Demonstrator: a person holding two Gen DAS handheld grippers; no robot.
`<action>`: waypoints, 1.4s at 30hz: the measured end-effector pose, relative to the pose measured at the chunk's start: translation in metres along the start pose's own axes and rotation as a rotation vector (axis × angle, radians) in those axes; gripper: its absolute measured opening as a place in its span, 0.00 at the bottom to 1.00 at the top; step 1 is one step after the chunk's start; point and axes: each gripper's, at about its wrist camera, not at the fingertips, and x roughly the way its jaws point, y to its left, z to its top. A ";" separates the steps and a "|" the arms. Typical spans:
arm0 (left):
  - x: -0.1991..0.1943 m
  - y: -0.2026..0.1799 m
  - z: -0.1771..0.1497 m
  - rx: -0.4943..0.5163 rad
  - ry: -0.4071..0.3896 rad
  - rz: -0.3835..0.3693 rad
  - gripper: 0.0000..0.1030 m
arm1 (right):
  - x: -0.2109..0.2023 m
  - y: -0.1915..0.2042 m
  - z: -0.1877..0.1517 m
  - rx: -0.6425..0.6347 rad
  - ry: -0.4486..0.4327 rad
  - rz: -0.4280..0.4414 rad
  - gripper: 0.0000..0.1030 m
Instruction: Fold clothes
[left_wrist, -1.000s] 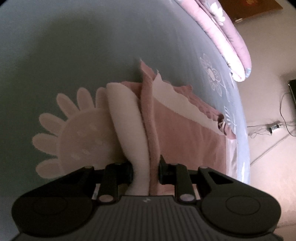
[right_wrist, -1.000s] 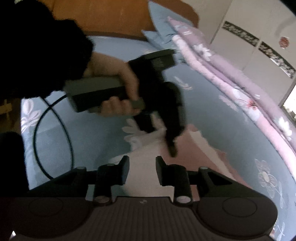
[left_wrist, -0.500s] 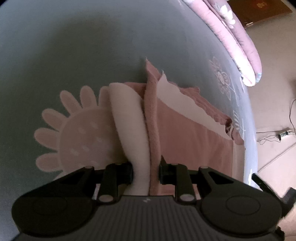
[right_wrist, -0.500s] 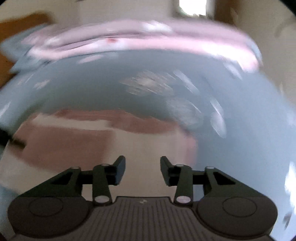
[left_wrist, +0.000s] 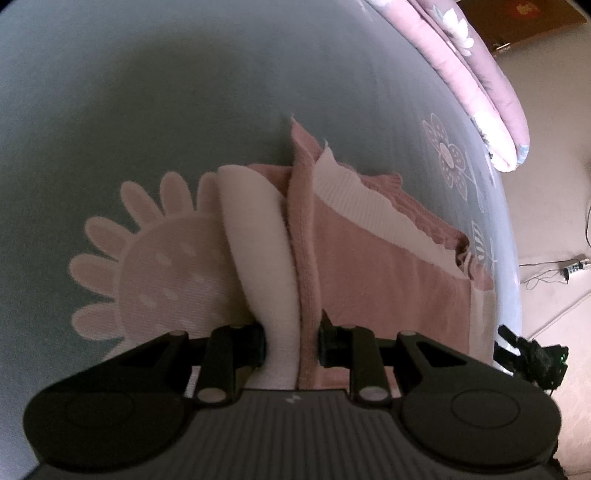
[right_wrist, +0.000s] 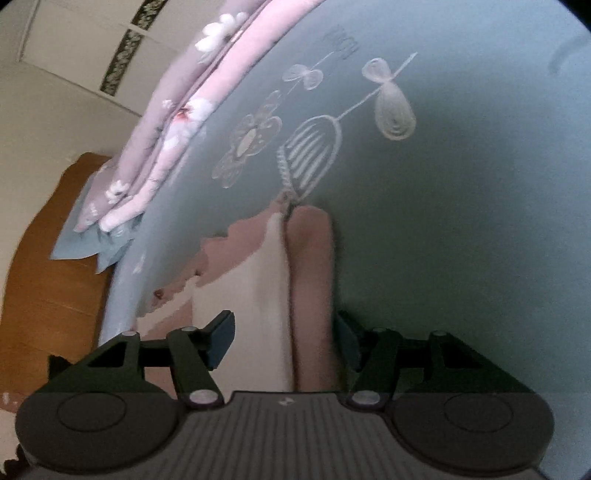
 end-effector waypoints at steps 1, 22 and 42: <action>-0.001 0.001 0.000 0.001 0.001 0.000 0.23 | 0.003 0.002 0.003 0.001 0.004 0.006 0.63; -0.003 0.004 0.000 0.013 0.008 -0.005 0.23 | 0.015 0.037 0.006 -0.284 0.119 -0.118 0.29; -0.004 0.005 0.010 0.012 0.014 0.001 0.24 | 0.024 0.068 -0.011 -0.386 0.090 -0.340 0.30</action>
